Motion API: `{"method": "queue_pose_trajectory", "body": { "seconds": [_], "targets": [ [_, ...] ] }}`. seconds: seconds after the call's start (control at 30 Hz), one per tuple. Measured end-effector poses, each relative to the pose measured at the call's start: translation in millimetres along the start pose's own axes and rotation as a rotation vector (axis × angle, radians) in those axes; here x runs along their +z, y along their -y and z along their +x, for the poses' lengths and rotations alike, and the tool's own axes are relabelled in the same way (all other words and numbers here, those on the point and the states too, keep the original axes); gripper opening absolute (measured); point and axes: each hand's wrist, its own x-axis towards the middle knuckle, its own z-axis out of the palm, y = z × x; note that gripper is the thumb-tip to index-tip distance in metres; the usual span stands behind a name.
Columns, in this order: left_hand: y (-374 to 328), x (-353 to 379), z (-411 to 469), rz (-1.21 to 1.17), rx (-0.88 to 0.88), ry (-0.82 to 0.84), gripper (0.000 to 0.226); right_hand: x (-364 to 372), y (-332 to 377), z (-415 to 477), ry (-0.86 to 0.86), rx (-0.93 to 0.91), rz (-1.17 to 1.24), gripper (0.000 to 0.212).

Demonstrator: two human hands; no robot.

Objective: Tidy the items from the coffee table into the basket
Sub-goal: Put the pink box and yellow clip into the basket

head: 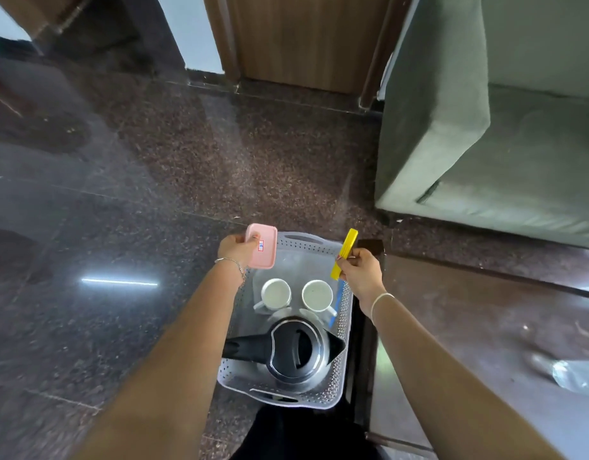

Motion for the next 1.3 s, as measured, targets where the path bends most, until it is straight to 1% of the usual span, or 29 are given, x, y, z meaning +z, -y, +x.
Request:
{"method": "queue_pose_trajectory", "body": {
  "seconds": [0.1, 0.27, 0.33, 0.47, 0.57, 0.67, 0.77, 0.9, 1.03, 1.17, 1.3],
  "targets": [
    [9.9, 4.3, 11.8, 0.093, 0.037, -0.02, 0.03, 6.4, -8.8, 2.4, -0.054, 0.02, -0.037, 0.016],
    [20.1, 15.4, 22.1, 0.451, 0.151, -0.025, 0.034, 8.4, -24.2, 2.8, -0.145, 0.036, -0.1, 0.012],
    [23.7, 19.9, 24.1, 0.531, 0.189, -0.025, 0.035, 7.6, -29.9, 2.7, -0.17, 0.042, -0.131, 0.012],
    [30.5, 26.8, 26.8, 0.659, 0.212, -0.028, 0.033, 7.5, -37.2, 3.2, -0.192, 0.049, -0.139, 0.007],
    [33.0, 28.7, 27.5, 0.76, 0.222, -0.052, 0.026, 8.1, -39.5, 4.1, -0.189, 0.047, -0.161, 0.006],
    [34.9, 29.9, 27.4, 0.851, 0.243, -0.057, 0.028, 8.2, -40.2, 5.0, -0.181, 0.05, -0.175, 0.006],
    [36.1, 28.5, 25.2, 0.873, 0.257, -0.068, 0.029, 6.7, -40.2, 5.0, -0.185, 0.036, -0.202, 0.006],
    [35.4, 24.6, 19.7, 0.909, 0.309, -0.063, 0.036, 0.4, -38.9, 2.5, -0.224, 0.011, -0.278, 0.004],
    [36.2, 23.3, 13.3, 0.953, 0.368, -0.072, 0.044, -4.1, -40.2, -1.2, -0.193, -0.006, -0.445, 0.018],
    [40.8, 26.0, 9.0, 0.887, 0.421, -0.101, 0.04, -0.3, -44.0, -1.6, -0.155, -0.091, -0.631, 0.021],
    [44.7, 28.6, 9.8, 0.856, 0.496, -0.022, 0.03, 6.7, -48.2, 1.9, -0.148, -0.163, -0.768, 0.018]
  ]
}}
